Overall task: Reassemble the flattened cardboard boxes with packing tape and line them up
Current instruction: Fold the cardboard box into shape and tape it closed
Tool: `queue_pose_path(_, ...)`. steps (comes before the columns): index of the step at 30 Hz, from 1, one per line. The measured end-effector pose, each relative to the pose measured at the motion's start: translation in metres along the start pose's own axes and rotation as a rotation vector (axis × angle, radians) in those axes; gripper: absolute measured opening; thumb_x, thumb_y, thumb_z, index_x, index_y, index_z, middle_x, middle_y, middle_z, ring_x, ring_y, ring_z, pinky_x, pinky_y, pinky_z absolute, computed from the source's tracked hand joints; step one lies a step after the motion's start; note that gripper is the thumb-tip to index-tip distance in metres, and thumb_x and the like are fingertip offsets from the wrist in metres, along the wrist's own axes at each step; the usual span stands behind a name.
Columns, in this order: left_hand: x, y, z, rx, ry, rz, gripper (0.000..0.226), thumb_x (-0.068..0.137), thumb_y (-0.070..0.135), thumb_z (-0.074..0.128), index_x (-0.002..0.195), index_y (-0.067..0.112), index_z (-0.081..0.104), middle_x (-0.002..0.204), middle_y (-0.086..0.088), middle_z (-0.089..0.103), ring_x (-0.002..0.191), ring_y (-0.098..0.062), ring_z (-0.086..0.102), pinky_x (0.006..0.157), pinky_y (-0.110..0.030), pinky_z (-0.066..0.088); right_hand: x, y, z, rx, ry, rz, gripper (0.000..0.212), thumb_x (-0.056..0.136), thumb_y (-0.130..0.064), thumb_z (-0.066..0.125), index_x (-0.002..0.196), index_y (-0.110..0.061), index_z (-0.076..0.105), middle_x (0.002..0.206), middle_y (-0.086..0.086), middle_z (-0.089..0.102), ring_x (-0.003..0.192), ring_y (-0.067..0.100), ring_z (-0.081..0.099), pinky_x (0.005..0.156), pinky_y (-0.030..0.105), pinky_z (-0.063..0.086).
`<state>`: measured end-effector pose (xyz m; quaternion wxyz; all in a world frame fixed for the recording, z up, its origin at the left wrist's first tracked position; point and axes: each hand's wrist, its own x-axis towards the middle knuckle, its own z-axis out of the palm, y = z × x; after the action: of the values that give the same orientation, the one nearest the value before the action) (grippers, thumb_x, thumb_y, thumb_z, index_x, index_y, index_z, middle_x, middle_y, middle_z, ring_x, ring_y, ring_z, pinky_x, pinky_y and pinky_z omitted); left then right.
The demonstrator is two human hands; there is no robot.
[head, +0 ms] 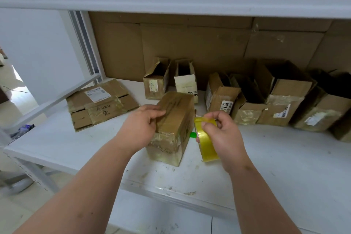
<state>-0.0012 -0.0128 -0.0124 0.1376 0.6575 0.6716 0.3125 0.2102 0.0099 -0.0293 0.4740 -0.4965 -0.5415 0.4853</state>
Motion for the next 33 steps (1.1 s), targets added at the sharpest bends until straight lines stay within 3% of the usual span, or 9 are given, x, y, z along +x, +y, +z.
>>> queue_pose_path(6,-0.015,0.03,-0.001,-0.128,0.055,0.043,0.035,0.098,0.037,0.055,0.132,0.034,0.061,0.123,0.017,0.054,0.121,-0.007,0.052,0.104,-0.026,0.04,-0.005,-0.006,-0.003,-0.089,-0.152,-0.068,0.027,0.091,-0.012,0.063,0.085,-0.039,0.063,0.095,-0.001,0.07,0.081,0.033,0.072,0.081,0.057,0.057)
queue_pose_path(9,-0.018,0.05,-0.002,-0.227,-0.031,0.084,0.041,0.088,0.045,0.068,0.128,0.038,0.061,0.124,0.017,0.061,0.114,0.001,0.056,0.096,-0.023,0.045,-0.01,-0.01,-0.003,-0.104,-0.218,-0.128,0.017,0.088,-0.02,0.067,0.09,-0.037,0.064,0.097,0.004,0.069,0.089,0.037,0.069,0.085,0.059,0.054)
queue_pose_path(12,-0.02,0.057,0.003,-0.114,-0.123,0.091,0.031,0.082,0.045,0.075,0.11,0.034,0.067,0.108,0.017,0.067,0.101,0.002,0.06,0.088,-0.024,0.051,-0.016,-0.011,-0.004,-0.112,-0.244,-0.14,0.017,0.086,-0.022,0.072,0.089,-0.037,0.065,0.099,0.007,0.07,0.092,0.037,0.068,0.087,0.059,0.054)
queue_pose_path(16,-0.023,0.053,-0.001,-0.188,-0.086,0.07,0.011,0.081,0.036,0.078,0.087,0.031,0.071,0.097,0.012,0.071,0.091,-0.005,0.064,0.087,-0.039,0.053,-0.026,-0.012,-0.007,-0.14,-0.25,-0.162,0.015,0.08,-0.033,0.067,0.092,-0.04,0.064,0.1,0.007,0.066,0.092,0.037,0.067,0.086,0.056,0.054)
queue_pose_path(18,-0.024,0.053,-0.006,-0.317,-0.083,0.059,0.017,0.071,0.041,0.081,0.083,0.034,0.071,0.098,0.011,0.072,0.093,-0.01,0.067,0.089,-0.043,0.054,-0.029,-0.013,-0.008,-0.162,-0.263,-0.168,0.016,0.086,-0.027,0.067,0.093,-0.041,0.063,0.102,0.01,0.066,0.092,0.037,0.067,0.086,0.056,0.054)
queue_pose_path(21,-0.029,0.057,-0.004,-0.278,-0.107,0.099,0.018,0.071,0.039,0.083,0.079,0.031,0.069,0.092,0.007,0.068,0.085,-0.014,0.064,0.082,-0.05,0.055,-0.033,-0.017,-0.008,-0.197,-0.285,-0.189,0.015,0.091,-0.029,0.068,0.097,-0.042,0.062,0.103,0.008,0.066,0.094,0.034,0.067,0.086,0.054,0.054)
queue_pose_path(29,-0.039,0.049,-0.004,-0.546,-0.066,0.035,0.012,0.085,0.016,0.075,0.075,0.018,0.07,0.091,-0.003,0.072,0.084,-0.025,0.063,0.084,-0.047,0.052,-0.044,-0.029,-0.009,-0.242,-0.359,-0.229,0.032,0.093,-0.026,0.066,0.112,-0.05,0.057,0.101,-0.012,0.066,0.096,0.013,0.066,0.09,0.038,0.053)
queue_pose_path(31,-0.04,0.047,-0.002,-0.672,-0.042,-0.013,0.016,0.088,0.002,0.069,0.074,0.01,0.067,0.088,-0.002,0.072,0.08,-0.018,0.06,0.076,-0.038,0.05,-0.046,-0.032,-0.009,-0.231,-0.349,-0.209,0.05,0.089,-0.03,0.071,0.129,-0.047,0.048,0.085,-0.016,0.061,0.086,0.005,0.062,0.085,0.029,0.05)
queue_pose_path(33,-0.04,0.045,0.001,-0.793,-0.027,-0.062,0.016,0.09,-0.003,0.063,0.076,0.005,0.063,0.083,-0.001,0.07,0.074,-0.017,0.06,0.067,-0.03,0.05,-0.047,-0.033,-0.01,-0.175,-0.396,-0.139,0.081,0.082,-0.034,0.078,0.146,-0.043,0.029,0.078,-0.015,0.066,0.082,0.005,0.063,0.084,0.031,0.048)
